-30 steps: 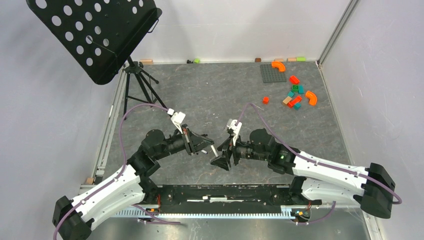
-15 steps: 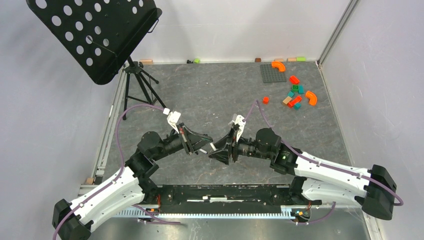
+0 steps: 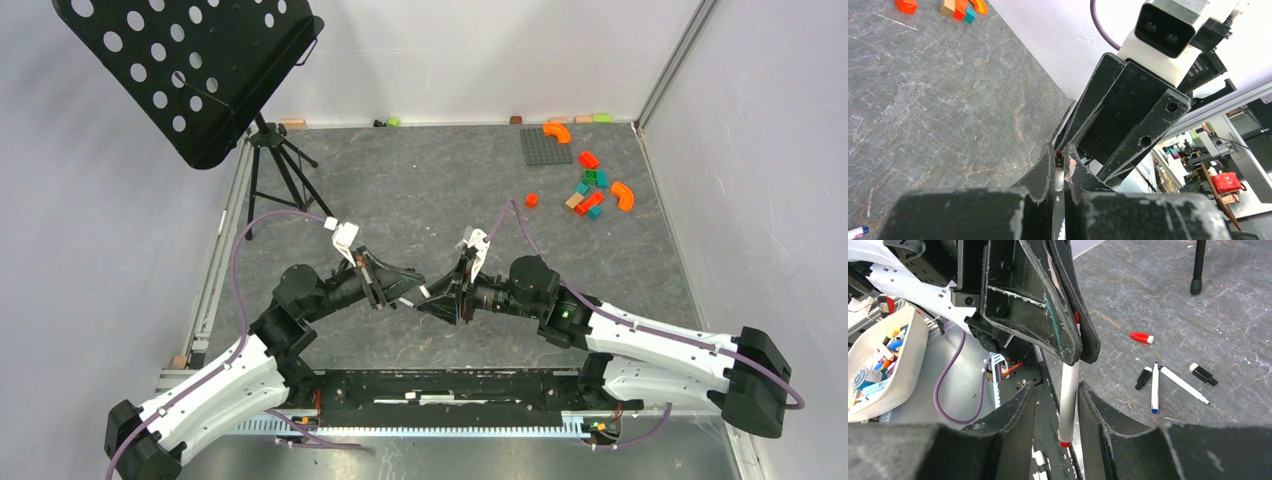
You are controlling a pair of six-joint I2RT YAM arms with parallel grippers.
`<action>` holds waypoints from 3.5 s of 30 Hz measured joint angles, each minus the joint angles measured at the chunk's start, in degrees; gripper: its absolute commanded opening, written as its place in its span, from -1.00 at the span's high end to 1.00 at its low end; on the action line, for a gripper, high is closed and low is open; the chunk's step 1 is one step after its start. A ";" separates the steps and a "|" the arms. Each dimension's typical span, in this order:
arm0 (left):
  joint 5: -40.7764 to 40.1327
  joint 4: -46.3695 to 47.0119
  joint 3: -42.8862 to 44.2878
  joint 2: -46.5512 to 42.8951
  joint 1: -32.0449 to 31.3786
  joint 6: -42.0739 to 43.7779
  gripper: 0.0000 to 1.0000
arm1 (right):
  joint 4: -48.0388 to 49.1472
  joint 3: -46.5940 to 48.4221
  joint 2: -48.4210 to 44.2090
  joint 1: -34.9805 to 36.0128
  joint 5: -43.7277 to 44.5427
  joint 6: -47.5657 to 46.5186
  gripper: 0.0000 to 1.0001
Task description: Insert the pens into the pen caps
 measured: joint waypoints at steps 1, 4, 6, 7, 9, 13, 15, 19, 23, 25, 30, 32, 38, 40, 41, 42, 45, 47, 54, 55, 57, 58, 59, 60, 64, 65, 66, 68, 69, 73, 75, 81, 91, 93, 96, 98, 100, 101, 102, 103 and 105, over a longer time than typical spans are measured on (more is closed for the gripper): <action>0.02 0.00 0.00 -0.15 0.00 0.00 0.95 | 0.07 0.00 0.07 0.00 0.00 0.00 0.22; 0.00 0.02 0.00 -0.20 0.00 0.00 0.95 | 0.04 0.00 0.20 0.00 0.04 -0.02 0.25; 0.00 0.04 -0.11 -0.20 0.00 0.00 0.96 | 0.07 0.00 0.24 0.00 0.07 -0.02 0.30; 0.00 0.02 -0.15 -0.22 0.00 0.00 0.96 | 0.07 0.00 0.28 0.00 0.11 -0.02 0.32; 0.00 0.02 -0.20 -0.22 0.00 0.00 0.95 | 0.07 0.00 0.39 0.00 0.26 -0.07 0.37; 0.00 0.04 -0.33 -0.39 0.00 -0.02 0.95 | 0.07 0.00 0.50 0.00 0.63 -0.11 0.44; 0.00 0.07 -0.39 -0.50 0.00 -0.02 0.95 | 0.04 0.00 0.50 0.00 0.70 -0.13 0.51; 0.00 0.13 -0.50 -0.57 0.00 -0.02 0.96 | 0.00 0.00 0.70 -0.02 1.14 -0.28 0.97; -0.07 0.26 -0.79 -0.74 0.00 -0.02 0.91 | -0.15 0.00 0.96 -0.15 1.60 -0.15 1.00; -0.17 0.26 -0.96 -0.90 0.00 0.00 0.42 | -0.17 0.00 1.14 -0.15 1.66 -0.17 1.00; -2.05 -2.82 -0.96 -2.12 0.00 0.31 -0.60 | -0.48 0.00 1.18 -0.15 2.64 -0.63 1.00; -3.80 -6.60 -0.57 -3.34 -0.02 0.48 -0.63 | -1.46 -0.09 0.72 -0.15 3.85 -0.81 1.00; -12.59 -23.61 5.14 -4.07 -0.07 0.72 -0.57 | -6.14 -2.45 -3.54 -0.15 12.02 -1.70 1.00; -17.46 -30.01 8.07 -2.64 -0.07 0.68 -0.52 | -8.15 -3.10 -4.37 -0.15 15.02 -1.88 1.00; -20.63 -33.62 9.64 -1.55 -0.07 0.66 -0.49 | -9.25 -3.41 -4.61 -0.15 16.72 -2.03 1.00; -23.56 -36.81 10.93 -0.20 -0.07 0.61 -0.48 | -10.08 -3.63 -4.79 -0.15 17.97 -2.10 1.00; -31.71 -44.92 13.49 5.44 -0.04 0.35 -0.52 | -12.44 -4.02 -5.07 -0.15 20.92 -2.16 1.00; -36.48 -49.33 14.38 10.32 -0.04 0.28 -0.59 | -13.42 -4.33 -5.44 -0.15 22.16 -2.23 1.00; -46.58 -57.46 15.78 25.99 -0.04 0.15 -0.72 | -15.63 -5.73 -7.65 -0.15 24.33 -2.56 1.00; -47.12 -57.68 16.15 27.08 -0.04 0.24 -0.72 | -15.85 -5.95 -7.96 -0.15 24.39 -2.56 1.00; -48.17 -57.88 17.51 29.99 0.48 0.72 -0.72 | -15.93 -6.47 -8.59 -0.15 24.44 -2.56 1.00; -48.37 -57.77 18.38 31.82 1.01 0.76 -0.69 | -16.06 -6.73 -8.96 -0.15 24.41 -2.56 1.00; -48.39 -57.61 19.10 33.44 1.64 0.85 -0.66 | -16.13 -6.84 -9.18 -0.15 24.37 -2.56 1.00; -48.35 -57.11 19.71 35.43 2.45 1.40 -0.60 | -16.26 -6.95 -9.44 -0.15 24.37 -2.56 1.00; -46.90 -54.75 20.83 42.40 5.90 5.66 -0.39 | -16.37 -7.21 -10.19 -0.15 24.22 -2.56 1.00; -46.29 -54.18 20.94 44.04 6.91 6.69 -0.34 | -16.37 -7.28 -10.27 -0.15 24.11 -2.56 1.00; -45.97 -53.77 20.98 45.03 7.56 7.39 -0.32 | -16.39 -7.34 -10.45 -0.15 23.93 -2.54 1.00; -45.27 -52.85 21.03 46.95 8.94 9.09 -0.28 | -16.37 -7.54 -10.73 -0.15 23.41 -2.54 1.00; -44.72 -52.54 21.20 47.78 9.55 9.77 -0.27 | -16.33 -7.65 -10.82 -0.15 23.04 -2.51 1.00; -43.10 -50.42 22.73 50.01 10.64 11.45 -0.10 | -16.33 -7.76 -11.06 -0.15 22.32 -2.51 1.00; -42.58 -49.66 23.34 50.80 10.84 11.93 0.00 | -16.35 -7.76 -11.13 -0.15 22.10 -2.54 1.00; -40.19 -47.87 23.87 51.74 10.95 12.28 0.23 | -16.33 -7.85 -11.15 -0.15 21.88 -2.54 1.00; -38.60 -47.60 23.56 51.21 11.37 11.52 -0.40 | -16.31 -7.85 -10.47 -0.15 21.49 -2.54 1.00; -38.56 -47.74 23.37 50.93 11.37 11.32 -0.34 | -16.31 -7.85 -10.47 -0.15 21.46 -2.54 1.00; -38.29 -47.74 22.69 50.27 11.37 11.28 -0.22 | -16.33 -7.85 -10.47 -0.15 21.46 -2.54 1.00; -37.77 -47.76 22.03 49.62 11.37 11.28 -0.22 | -16.33 -7.85 -10.47 -0.15 21.46 -2.54 1.00; -37.07 -47.76 21.14 48.65 11.37 11.28 -0.21 | -16.31 -7.85 -10.47 -0.15 21.46 -2.54 1.00; -36.76 -47.74 20.72 48.24 11.37 11.28 -0.21 | -16.31 -7.85 -10.47 -0.15 21.46 -2.51 1.00; -36.44 -47.74 20.41 47.89 11.30 11.28 -0.20 | -16.31 -7.89 -10.47 -0.15 21.46 -2.51 1.00; -36.04 -47.74 20.09 47.58 11.23 11.28 -0.19 | -16.26 -7.96 -10.47 -0.15 21.44 -2.51 1.00; -35.47 -47.78 19.56 46.95 10.95 11.23 -0.19 | -16.24 -8.04 -10.29 -0.15 21.33 -2.49 1.00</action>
